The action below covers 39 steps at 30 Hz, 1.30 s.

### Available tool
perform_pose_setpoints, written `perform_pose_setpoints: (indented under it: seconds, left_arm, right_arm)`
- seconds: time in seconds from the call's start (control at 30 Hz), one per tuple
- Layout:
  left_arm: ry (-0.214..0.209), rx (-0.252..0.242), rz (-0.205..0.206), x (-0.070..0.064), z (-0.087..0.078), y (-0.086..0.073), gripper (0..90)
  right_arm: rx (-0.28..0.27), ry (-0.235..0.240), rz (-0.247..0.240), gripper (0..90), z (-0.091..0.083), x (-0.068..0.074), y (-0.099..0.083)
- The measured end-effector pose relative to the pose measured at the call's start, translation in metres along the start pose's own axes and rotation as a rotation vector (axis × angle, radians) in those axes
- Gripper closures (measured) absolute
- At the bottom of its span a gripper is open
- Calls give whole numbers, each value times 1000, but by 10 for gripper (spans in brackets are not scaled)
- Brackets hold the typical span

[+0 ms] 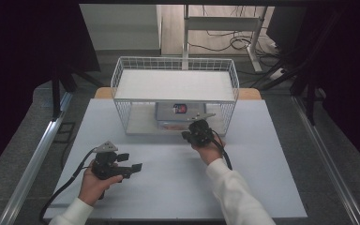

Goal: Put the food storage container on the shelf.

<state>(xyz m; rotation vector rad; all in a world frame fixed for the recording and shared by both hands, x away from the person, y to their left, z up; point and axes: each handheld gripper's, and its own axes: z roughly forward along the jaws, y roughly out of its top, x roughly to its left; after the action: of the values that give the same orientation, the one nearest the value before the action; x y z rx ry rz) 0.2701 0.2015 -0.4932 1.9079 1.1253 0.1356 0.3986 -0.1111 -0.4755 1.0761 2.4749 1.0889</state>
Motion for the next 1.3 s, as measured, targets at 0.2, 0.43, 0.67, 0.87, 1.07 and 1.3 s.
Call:
perform_pose_setpoints:
  seconds: [0.2,0.43,0.67,0.87,1.07,1.3]
  left_arm:
    - [16,1,9,-3,-2,-2,229]
    - [29,7,14,-4,-1,-4,229]
    - [41,9,9,-5,1,-4,228]
    - [84,21,38,-11,-1,-10,222]
    - [90,26,48,-14,-2,-13,213]
    - [87,1,8,-5,-6,-15,210]
  right_arm:
    - [10,9,-18,888,-42,-7,-28]
    - [-14,5,-5,887,-94,-20,-70]
    - [-18,16,49,814,-128,-28,-119]
    - [-50,-11,81,394,-138,-26,-139]
    - [-60,-18,61,305,-132,-25,-137]
    - [-46,-34,72,278,-128,-31,-140]
